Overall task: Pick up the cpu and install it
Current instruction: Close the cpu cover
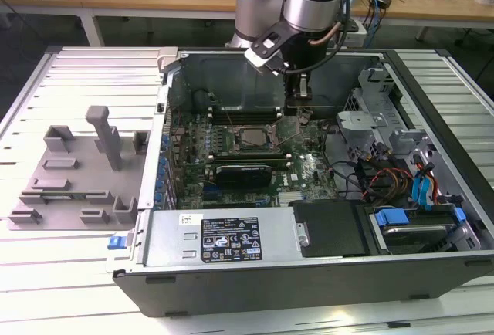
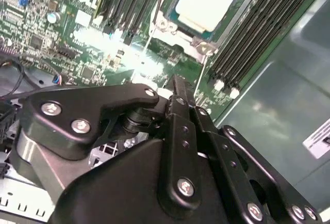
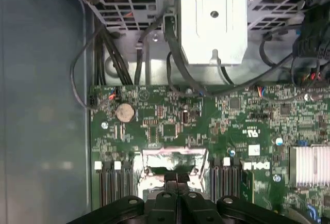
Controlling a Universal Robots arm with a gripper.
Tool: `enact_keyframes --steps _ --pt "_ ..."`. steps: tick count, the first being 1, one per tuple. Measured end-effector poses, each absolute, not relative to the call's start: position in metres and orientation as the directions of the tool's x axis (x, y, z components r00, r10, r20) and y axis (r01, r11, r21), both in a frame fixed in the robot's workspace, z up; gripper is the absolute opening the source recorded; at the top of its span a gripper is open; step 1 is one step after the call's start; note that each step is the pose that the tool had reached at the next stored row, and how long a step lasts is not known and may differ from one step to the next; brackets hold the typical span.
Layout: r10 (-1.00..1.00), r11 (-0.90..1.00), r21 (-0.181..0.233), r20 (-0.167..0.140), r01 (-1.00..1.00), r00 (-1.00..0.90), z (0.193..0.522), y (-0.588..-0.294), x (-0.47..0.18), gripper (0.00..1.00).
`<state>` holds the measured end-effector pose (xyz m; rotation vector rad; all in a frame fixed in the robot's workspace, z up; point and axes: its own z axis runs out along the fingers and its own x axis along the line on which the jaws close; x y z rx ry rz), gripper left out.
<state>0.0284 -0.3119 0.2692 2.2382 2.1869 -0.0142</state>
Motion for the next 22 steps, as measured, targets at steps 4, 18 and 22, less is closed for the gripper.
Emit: enact_keyframes --steps 4,18,22 --pt "1.0 -0.023 0.002 -0.015 1.0 0.023 0.269 -0.312 0.045 0.11" --pt "1.0 -0.023 0.002 -0.015 1.0 0.023 0.251 -0.312 0.07 0.11" --pt "1.0 -0.023 0.002 -0.015 1.0 0.023 0.239 -0.312 0.07 0.11"
